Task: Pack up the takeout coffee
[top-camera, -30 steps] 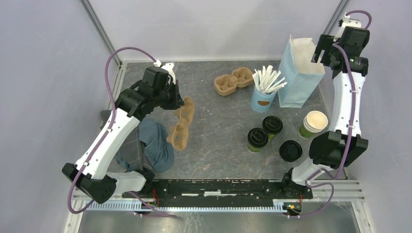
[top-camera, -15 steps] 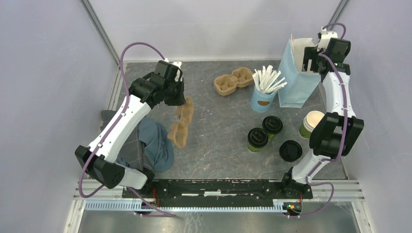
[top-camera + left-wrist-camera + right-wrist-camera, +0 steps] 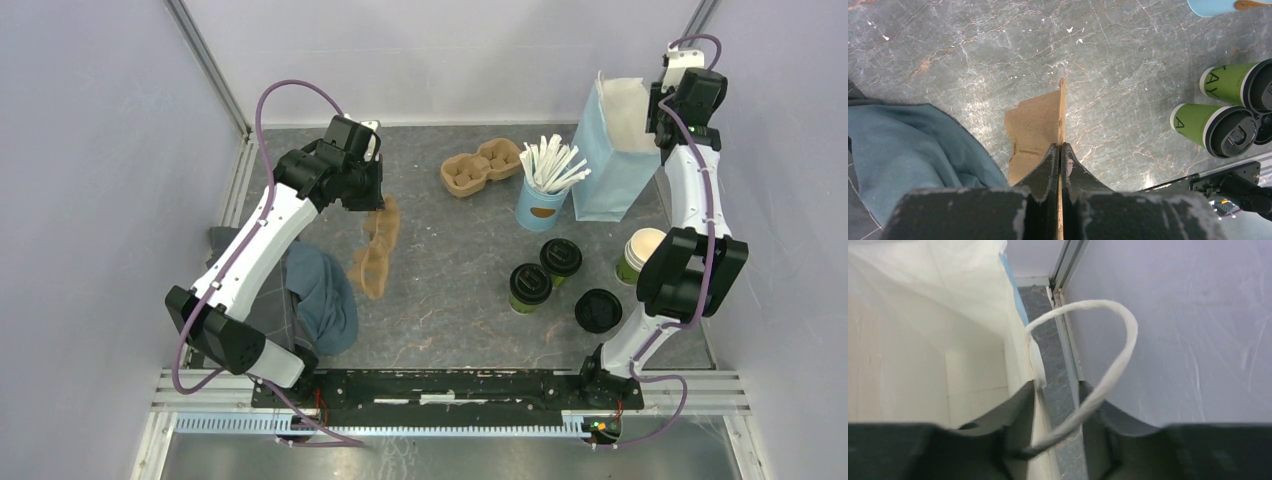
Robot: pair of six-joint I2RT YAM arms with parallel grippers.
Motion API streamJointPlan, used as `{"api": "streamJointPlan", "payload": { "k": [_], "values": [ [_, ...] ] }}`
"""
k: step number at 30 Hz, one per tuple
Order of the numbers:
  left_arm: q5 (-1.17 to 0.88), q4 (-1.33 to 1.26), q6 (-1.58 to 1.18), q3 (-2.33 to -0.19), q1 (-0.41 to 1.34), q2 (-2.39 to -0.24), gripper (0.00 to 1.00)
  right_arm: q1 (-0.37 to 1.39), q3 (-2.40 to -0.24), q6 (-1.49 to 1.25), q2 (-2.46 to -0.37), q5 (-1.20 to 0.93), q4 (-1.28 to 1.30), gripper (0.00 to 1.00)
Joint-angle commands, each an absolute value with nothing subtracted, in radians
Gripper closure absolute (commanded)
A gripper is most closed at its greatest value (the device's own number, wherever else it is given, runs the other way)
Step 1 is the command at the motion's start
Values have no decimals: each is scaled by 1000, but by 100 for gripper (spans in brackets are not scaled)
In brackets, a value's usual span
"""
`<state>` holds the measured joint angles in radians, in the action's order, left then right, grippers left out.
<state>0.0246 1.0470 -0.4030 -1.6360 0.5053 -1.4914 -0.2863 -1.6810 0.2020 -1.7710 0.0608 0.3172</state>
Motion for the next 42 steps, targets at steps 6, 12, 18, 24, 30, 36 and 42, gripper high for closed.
{"api": "streamJointPlan", "payload": {
  "k": [6, 12, 18, 24, 30, 36, 42],
  "values": [
    [19, 1058, -389, -1667, 500, -1450, 98, -289, -1786, 197, -1786, 94, 295, 91],
    [5, 1050, -394, -1657, 501, -1420, 98, -289, -1925, 164, -1795, 112, 305, 100],
    [-25, 1016, -412, -1608, 500, -1365, 98, -289, -2043, 18, -1755, 22, 283, 100],
    [9, 1015, -421, -1595, 501, -1309, 98, -257, -2031, -208, -1649, -152, 165, 100],
    [73, 1015, -437, -1582, 500, -1249, 98, -185, -2063, -427, -1564, -318, 64, 100],
    [131, 1015, -479, -1568, 500, -1192, 98, -55, -2032, -529, -1458, -446, -36, 100],
    [200, 1043, -529, -1590, 500, -1148, 98, 126, -1827, -609, -1349, -514, -135, 100]
  ]
}}
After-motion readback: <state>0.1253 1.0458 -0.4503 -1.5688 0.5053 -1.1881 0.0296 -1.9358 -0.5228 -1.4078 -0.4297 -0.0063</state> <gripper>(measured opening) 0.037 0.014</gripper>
